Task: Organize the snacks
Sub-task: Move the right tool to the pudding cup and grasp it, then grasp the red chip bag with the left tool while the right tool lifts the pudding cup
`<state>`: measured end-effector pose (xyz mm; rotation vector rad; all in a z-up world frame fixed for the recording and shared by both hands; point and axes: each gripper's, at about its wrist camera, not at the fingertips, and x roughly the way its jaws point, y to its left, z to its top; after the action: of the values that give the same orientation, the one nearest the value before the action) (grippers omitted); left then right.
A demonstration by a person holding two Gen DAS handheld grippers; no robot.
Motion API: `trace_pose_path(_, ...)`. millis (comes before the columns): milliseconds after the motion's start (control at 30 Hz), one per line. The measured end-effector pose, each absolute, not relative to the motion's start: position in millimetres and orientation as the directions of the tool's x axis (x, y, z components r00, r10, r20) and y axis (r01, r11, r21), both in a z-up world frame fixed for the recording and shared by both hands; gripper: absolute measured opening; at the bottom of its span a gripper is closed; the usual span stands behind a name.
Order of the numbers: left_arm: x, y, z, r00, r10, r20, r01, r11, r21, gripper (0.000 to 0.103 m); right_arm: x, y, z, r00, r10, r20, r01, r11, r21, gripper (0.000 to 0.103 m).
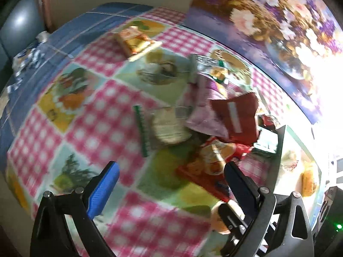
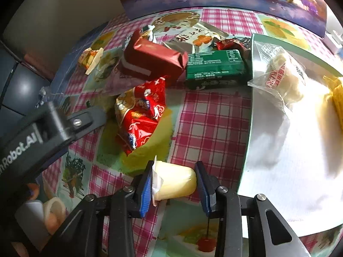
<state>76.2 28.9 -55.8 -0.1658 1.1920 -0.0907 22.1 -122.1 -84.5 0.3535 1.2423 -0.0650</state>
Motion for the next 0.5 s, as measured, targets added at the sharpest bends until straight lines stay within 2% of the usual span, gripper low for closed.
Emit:
trace_pose_path(333, 91.8, -17.3, -75.4, 0.316, -0.183, -0.931, 0.14, 0.979, -0.145, 0.098, 21.2, -128.5, -85.8, 0.326, 0.155, -0.933, 0.261, 0.933, 0.246, 0.04)
trace_pose_path(500, 94.7, -22.5, -83.4, 0.299, -0.186, -0.936, 0.161, 0.977, -0.143, 0.093, 22.5, -130.6, -87.0, 0.327, 0.16, -0.931, 0.27, 0.929, 0.254, 0.04)
